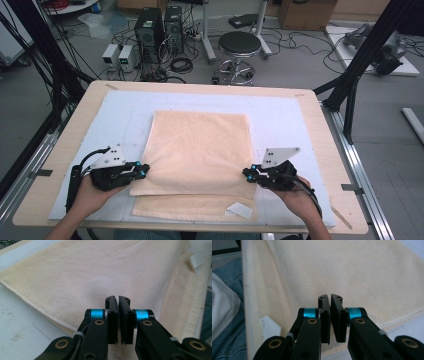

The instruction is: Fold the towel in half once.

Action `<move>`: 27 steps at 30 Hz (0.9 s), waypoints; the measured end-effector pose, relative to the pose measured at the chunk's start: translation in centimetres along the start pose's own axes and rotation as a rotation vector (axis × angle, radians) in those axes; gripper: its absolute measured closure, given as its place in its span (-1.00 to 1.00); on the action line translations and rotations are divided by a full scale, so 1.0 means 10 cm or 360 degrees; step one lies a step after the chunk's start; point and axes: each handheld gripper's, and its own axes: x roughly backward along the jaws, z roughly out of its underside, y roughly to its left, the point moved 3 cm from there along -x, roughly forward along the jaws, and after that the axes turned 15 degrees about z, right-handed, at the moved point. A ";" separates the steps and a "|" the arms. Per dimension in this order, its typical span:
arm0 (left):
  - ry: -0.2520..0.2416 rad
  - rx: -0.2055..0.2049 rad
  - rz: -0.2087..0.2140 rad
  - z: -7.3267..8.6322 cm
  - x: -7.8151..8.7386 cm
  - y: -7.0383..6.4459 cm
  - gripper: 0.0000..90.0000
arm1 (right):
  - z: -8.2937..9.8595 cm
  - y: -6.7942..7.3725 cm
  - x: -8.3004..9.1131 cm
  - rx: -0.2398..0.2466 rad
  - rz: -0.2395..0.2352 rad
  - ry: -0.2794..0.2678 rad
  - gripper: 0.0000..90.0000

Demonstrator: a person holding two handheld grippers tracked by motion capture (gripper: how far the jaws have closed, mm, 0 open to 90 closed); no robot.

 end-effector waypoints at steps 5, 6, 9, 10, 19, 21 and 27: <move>0.0035 0.0035 0.0108 0.07 -0.01 -0.06 0.86 | -0.01 0.07 0.11 0.0029 -0.0082 -0.0006 0.83; 0.0045 0.0051 0.0117 0.09 -0.02 -0.06 0.73 | 0.01 0.08 0.11 0.0028 -0.0103 0.0014 0.72; 0.0070 0.0094 0.0061 0.19 -0.10 -0.02 0.27 | 0.08 0.09 0.05 -0.0002 -0.0117 0.0060 0.37; 0.0071 0.0116 0.0059 0.22 -0.13 0.00 0.22 | 0.11 0.10 0.03 -0.0005 -0.0133 0.0067 0.37; 0.0199 0.0095 0.0062 0.39 -0.34 0.05 0.23 | 0.30 0.23 -0.15 0.0075 -0.0126 0.0005 0.38; 0.0206 0.0090 0.0065 0.39 -0.36 0.06 0.23 | 0.27 0.24 -0.08 0.0064 -0.0169 -0.0066 0.40; 0.0196 0.0065 0.0055 0.37 -0.39 0.05 0.24 | 0.34 0.36 -0.15 0.0171 -0.0255 0.0037 0.55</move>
